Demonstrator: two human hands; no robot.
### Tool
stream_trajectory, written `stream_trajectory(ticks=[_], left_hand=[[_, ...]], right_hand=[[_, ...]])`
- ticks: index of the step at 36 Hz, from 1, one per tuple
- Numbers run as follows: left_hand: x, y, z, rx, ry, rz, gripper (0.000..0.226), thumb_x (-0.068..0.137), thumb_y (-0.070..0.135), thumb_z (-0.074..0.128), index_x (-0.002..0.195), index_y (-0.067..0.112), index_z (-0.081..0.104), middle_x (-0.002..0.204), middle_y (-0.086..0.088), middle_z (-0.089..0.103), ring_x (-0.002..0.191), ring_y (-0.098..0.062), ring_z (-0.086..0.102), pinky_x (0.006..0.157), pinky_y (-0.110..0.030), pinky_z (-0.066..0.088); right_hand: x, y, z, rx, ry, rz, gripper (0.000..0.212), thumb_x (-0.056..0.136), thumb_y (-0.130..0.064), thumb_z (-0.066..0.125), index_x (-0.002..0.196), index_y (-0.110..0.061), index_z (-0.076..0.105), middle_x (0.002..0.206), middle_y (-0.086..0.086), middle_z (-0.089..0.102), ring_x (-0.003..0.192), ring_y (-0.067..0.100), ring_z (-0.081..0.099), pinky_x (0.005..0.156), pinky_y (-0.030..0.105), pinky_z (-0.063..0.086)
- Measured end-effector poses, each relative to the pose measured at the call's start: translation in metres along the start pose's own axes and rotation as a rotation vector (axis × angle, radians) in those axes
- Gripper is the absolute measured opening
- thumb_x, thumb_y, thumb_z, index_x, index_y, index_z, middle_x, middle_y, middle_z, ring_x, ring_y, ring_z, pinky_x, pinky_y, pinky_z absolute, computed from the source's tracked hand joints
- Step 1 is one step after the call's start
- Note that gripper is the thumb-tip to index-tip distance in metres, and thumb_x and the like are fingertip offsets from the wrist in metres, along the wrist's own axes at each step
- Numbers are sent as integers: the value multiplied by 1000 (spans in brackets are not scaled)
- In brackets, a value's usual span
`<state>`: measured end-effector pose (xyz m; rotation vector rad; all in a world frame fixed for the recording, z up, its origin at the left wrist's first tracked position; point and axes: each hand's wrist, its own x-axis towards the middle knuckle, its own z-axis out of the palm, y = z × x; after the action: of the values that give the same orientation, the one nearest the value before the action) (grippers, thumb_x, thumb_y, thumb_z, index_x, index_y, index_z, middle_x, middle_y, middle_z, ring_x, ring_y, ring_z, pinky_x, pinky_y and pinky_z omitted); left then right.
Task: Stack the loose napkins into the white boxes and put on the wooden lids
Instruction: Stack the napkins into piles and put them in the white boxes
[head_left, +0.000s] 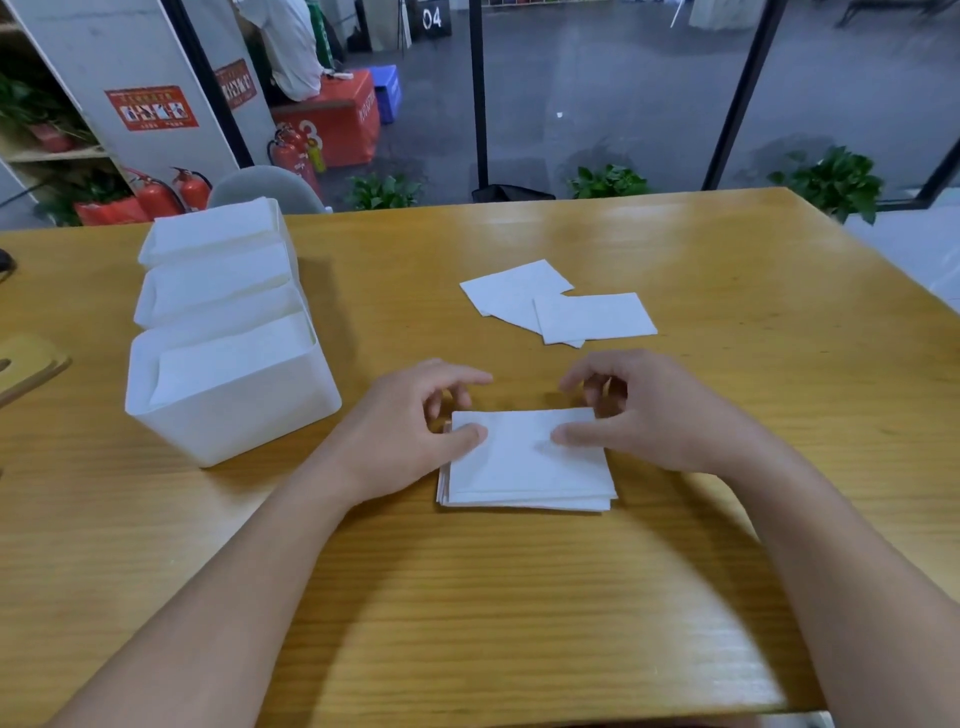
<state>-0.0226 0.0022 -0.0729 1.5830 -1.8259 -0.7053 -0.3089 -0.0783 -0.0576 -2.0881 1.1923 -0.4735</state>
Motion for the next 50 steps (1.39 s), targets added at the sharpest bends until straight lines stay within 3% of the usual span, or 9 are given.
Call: stream_trajectory(ticks=[4, 7, 13, 18, 24, 28, 35, 44, 50], left_hand=[[3, -3, 0, 18, 47, 8, 36, 95, 42, 83, 128, 50, 72, 112, 14, 65, 94, -14, 56, 77, -15, 44], [6, -5, 3, 5, 94, -10, 28, 98, 40, 80, 124, 47, 74, 108, 13, 68, 94, -12, 59, 75, -13, 44], [4, -5, 10, -2, 55, -22, 22, 101, 37, 77, 122, 44, 76, 107, 16, 70, 99, -7, 63, 75, -10, 44], [3, -6, 11, -12, 57, -26, 21, 101, 36, 77, 122, 43, 76, 107, 16, 71, 100, -7, 64, 75, -10, 45], [4, -8, 11, -8, 52, -25, 21, 101, 36, 76, 121, 44, 76, 105, 18, 71, 99, -7, 65, 77, -13, 47], [4, -8, 11, -10, 47, -23, 23, 102, 33, 76, 123, 42, 76, 105, 18, 71, 99, -7, 65, 78, -14, 48], [3, -8, 12, 2, 44, -12, 23, 102, 33, 75, 124, 41, 76, 104, 17, 71, 98, -8, 65, 79, -17, 51], [3, -7, 13, -22, 55, -23, 22, 102, 32, 77, 123, 38, 77, 103, 15, 72, 96, -8, 66, 76, -15, 49], [5, 1, 13, -85, 157, -67, 32, 103, 44, 72, 134, 39, 70, 97, 13, 75, 80, -3, 63, 70, -14, 47]], right_hand=[[7, 8, 4, -76, 148, -48, 38, 84, -60, 83, 114, -40, 73, 122, -20, 64, 98, 1, 60, 79, 12, 44], [9, 14, 10, -277, 99, -59, 64, 91, -66, 72, 147, -36, 60, 162, -18, 44, 145, 9, 37, 117, 31, 36], [25, 26, 14, -412, 120, 35, 74, 98, -75, 46, 159, -34, 46, 177, -7, 22, 162, 21, 14, 130, 51, 11], [28, 33, 13, -410, 140, -69, 56, 99, -72, 38, 131, -33, 62, 133, -19, 60, 138, 10, 49, 121, 44, 23], [13, 15, 21, -265, 108, -189, 15, 107, -36, 59, 114, -30, 71, 120, -7, 73, 119, 9, 56, 112, 29, 25], [15, 16, 22, -143, 162, -129, 19, 106, -37, 63, 124, -38, 71, 117, -25, 68, 121, 3, 52, 108, 33, 40], [34, 27, 19, -330, 284, 4, 46, 103, -45, 67, 146, -29, 61, 155, -10, 56, 144, 24, 45, 119, 47, 31], [35, 28, 29, -280, 353, -4, 11, 99, -35, 75, 104, -25, 73, 106, -10, 62, 108, 20, 53, 99, 41, 42], [25, 14, 23, -8, 419, -17, 12, 98, -32, 77, 88, -29, 71, 89, -9, 66, 75, 9, 58, 64, 26, 43]])
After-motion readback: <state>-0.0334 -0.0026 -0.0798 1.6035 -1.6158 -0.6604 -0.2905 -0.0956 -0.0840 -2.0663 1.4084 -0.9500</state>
